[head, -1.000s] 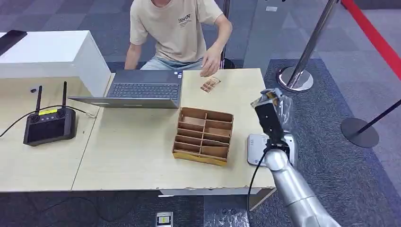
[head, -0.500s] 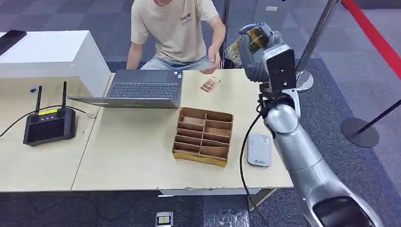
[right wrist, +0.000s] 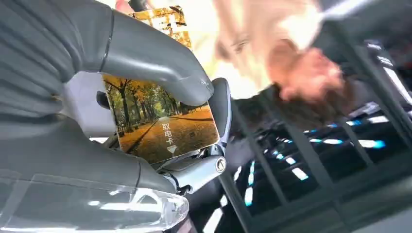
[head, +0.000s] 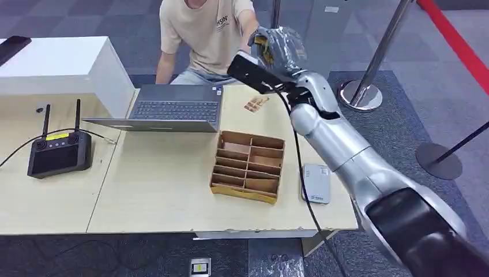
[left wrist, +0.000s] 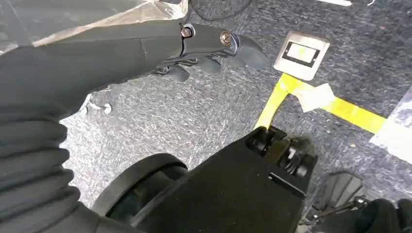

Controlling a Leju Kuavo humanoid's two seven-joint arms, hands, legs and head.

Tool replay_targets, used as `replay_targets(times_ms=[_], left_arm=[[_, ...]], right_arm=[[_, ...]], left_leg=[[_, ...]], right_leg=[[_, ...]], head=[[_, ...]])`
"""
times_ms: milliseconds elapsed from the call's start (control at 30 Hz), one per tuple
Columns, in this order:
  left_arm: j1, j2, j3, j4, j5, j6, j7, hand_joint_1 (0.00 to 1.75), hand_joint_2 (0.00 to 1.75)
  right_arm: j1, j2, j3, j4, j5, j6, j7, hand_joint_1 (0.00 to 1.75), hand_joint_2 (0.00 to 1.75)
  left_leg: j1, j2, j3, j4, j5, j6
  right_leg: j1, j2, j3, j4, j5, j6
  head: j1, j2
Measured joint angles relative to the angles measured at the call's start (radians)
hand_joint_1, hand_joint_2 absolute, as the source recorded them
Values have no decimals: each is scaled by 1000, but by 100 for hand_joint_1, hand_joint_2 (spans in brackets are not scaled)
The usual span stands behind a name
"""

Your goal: Pass the card to the sensor for recognition and then transmit it.

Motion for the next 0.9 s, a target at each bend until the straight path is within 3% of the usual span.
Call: replay_targets(times_ms=[267,533,900], left_arm=[[-5,0,-3,0,-9,0,-10,0,0],[-10,0,-7,0,-12,3,-26,0,0],[-11,0,-8,0,-18,4,-26,0,0]], right_arm=[[-55,57,168,156,258,97,36,175,175],[-71,72,260,240,374,29,31,175,175],[-71,74,308,295,422,-37,67,175,175]], left_leg=[[1,-1,0,0,0,0],[1,0,0,0,0,0],[1,0,0,1,0,0]], right_leg=[[1,0,0,0,0,0],[1,0,0,0,0,0],[1,0,0,0,0,0]], head=[[0,0],[0,0],[0,0]])
